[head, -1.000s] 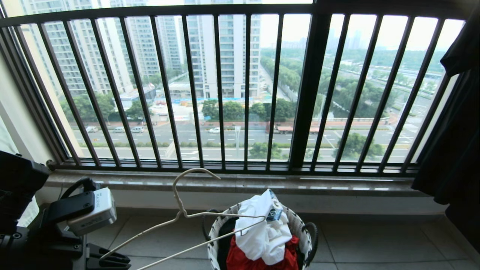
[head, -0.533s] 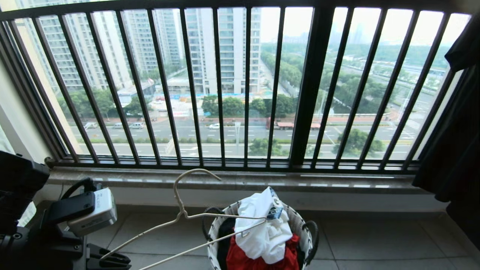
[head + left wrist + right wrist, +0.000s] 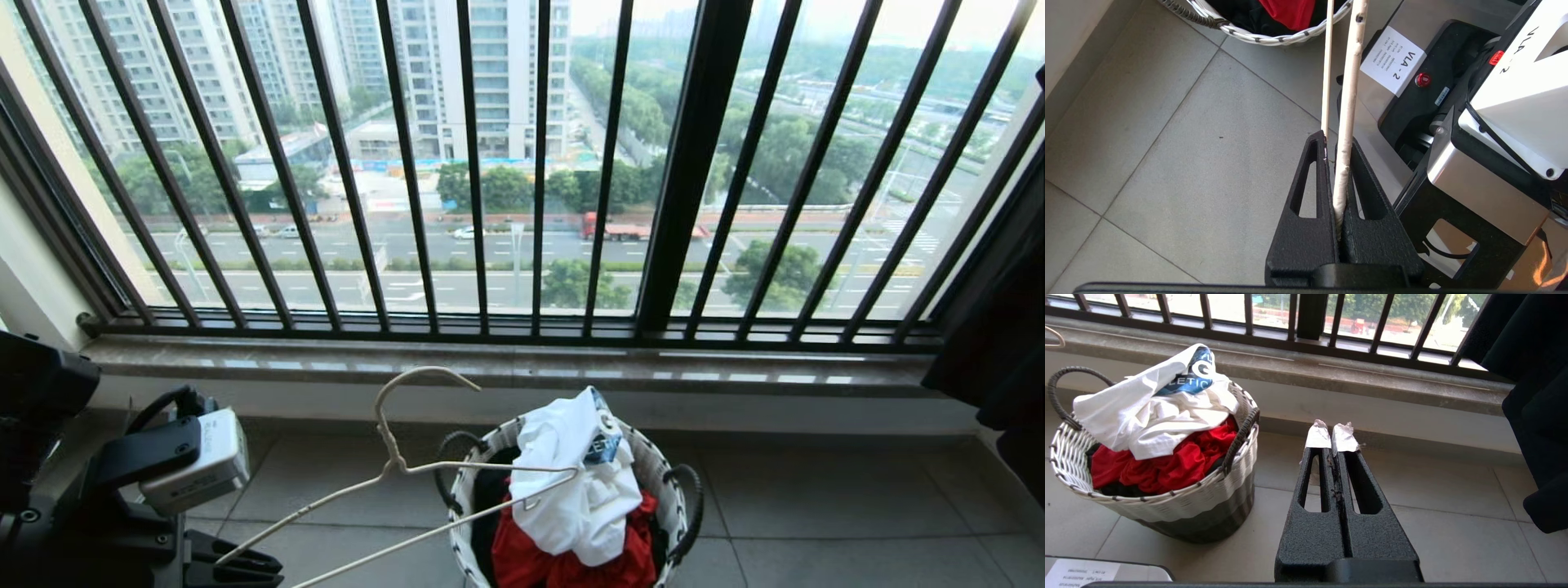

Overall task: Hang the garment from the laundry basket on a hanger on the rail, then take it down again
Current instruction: Pick up clothes from the basket

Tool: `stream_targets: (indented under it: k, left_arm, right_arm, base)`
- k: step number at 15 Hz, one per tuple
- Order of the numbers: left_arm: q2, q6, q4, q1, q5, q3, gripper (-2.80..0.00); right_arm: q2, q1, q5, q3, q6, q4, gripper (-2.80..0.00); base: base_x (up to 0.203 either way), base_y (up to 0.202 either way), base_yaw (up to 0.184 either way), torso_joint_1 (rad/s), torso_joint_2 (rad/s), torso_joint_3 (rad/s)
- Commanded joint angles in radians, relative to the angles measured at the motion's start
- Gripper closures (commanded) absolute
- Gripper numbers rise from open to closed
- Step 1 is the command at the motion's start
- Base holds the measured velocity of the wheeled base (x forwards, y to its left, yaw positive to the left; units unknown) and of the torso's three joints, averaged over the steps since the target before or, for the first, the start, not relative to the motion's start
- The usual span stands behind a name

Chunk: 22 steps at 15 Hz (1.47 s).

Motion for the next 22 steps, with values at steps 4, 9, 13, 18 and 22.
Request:
stream_targets:
  k: [4,9,13,18,22]
  left_arm:
    - [-0.038,0.003,0.003,-0.001,-0.002,-0.001,0.0]
    - [-0.061,0.002,0.002,-0.003,-0.002,-0.001,0.0]
    - [-0.106,0.001,0.002,-0.004,-0.003,-0.006,0.0]
    - [-0.108,0.001,0.002,-0.004,-0.002,-0.004,0.0]
    - [-0.117,0.001,0.002,-0.004,-0.003,-0.004,0.0]
  right_arm:
    - [0.001,0.0,0.0,0.0,-0.001,0.0,0.0]
    - [0.001,0.0,0.001,0.0,-0.001,0.0,0.0]
    - [0.001,0.0,-0.001,0.0,-0.001,0.0,0.0]
    - [0.001,0.0,0.001,0.0,-0.001,0.0,0.0]
    - [0.001,0.0,0.001,0.0,-0.001,0.0,0.0]
  base:
    - [0.0,0.0,0.0,0.003,0.0,-0.197]
    - [0.0,0.0,0.0,0.002,0.0,-0.198]
    - [0.0,0.0,0.0,0.001,0.0,-0.198]
    - [0.0,0.0,0.0,0.003,0.0,-0.198]
    - [0.0,0.0,0.0,0.005,0.0,-0.198]
